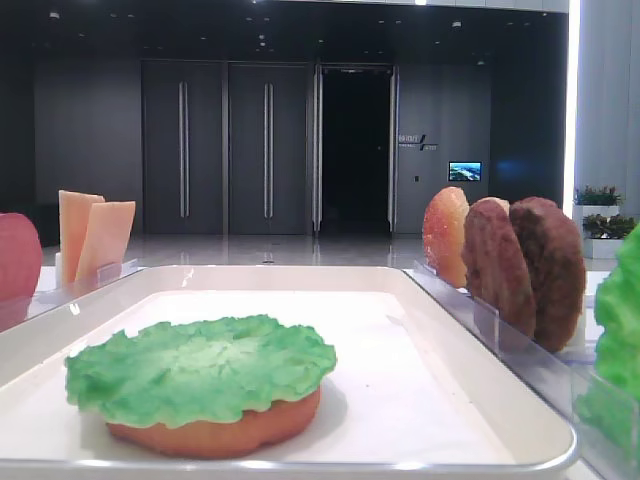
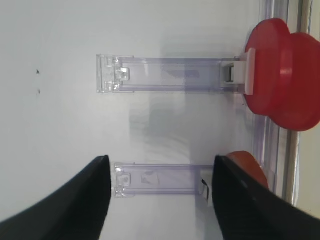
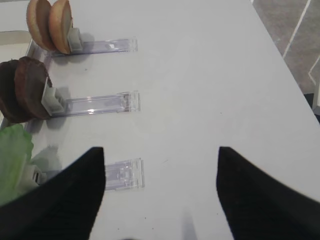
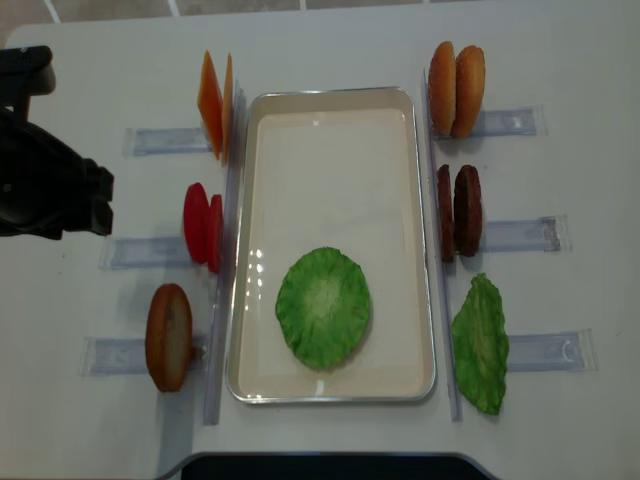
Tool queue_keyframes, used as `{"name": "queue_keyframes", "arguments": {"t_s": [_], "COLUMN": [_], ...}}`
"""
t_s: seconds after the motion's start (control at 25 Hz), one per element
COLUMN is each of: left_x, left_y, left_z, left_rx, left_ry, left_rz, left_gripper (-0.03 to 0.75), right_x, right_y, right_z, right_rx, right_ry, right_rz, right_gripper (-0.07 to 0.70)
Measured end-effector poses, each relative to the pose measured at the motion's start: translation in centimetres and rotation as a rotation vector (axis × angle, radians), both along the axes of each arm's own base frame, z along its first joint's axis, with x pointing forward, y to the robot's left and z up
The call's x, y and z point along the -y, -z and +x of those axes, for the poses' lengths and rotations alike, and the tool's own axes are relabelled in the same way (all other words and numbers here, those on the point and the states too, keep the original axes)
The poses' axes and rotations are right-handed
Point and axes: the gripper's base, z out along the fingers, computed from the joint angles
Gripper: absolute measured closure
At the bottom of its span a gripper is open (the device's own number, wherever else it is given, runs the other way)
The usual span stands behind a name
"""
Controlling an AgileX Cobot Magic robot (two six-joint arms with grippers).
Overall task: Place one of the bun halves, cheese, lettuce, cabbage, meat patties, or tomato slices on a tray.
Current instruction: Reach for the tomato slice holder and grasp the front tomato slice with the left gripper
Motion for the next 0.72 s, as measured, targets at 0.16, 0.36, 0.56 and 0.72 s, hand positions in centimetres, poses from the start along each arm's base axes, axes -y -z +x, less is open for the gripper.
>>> {"name": "queue_keyframes", "arguments": {"t_s": [0.16,0.36,0.56,0.72], "left_x": [0.00,0.00,-0.02,-0.02], "left_y": [0.05,0.05,0.04,0.04], "left_z": [-0.04,-0.04,-0.04,-0.04], "left_rx": [-0.008,-0.008,-0.008,-0.008], "left_ry": [0.001,0.016,0.017,0.008], "left_rz": [0.001,0.005,0.008,0.005], "left_gripper": [0.230,0.230,0.230,0.230], "right_x": [0.00,0.00,0.00,0.00], "right_y": [0.00,0.00,0.00,0.00], "right_z": [0.00,0.00,0.00,0.00], "right_rx": [0.000,0.000,0.000,0.000], "right_ry": [0.000,0.000,0.000,0.000], "right_rz": [0.000,0.000,0.000,0.000], "right_gripper": [0.150,0.150,0.150,0.150]}}
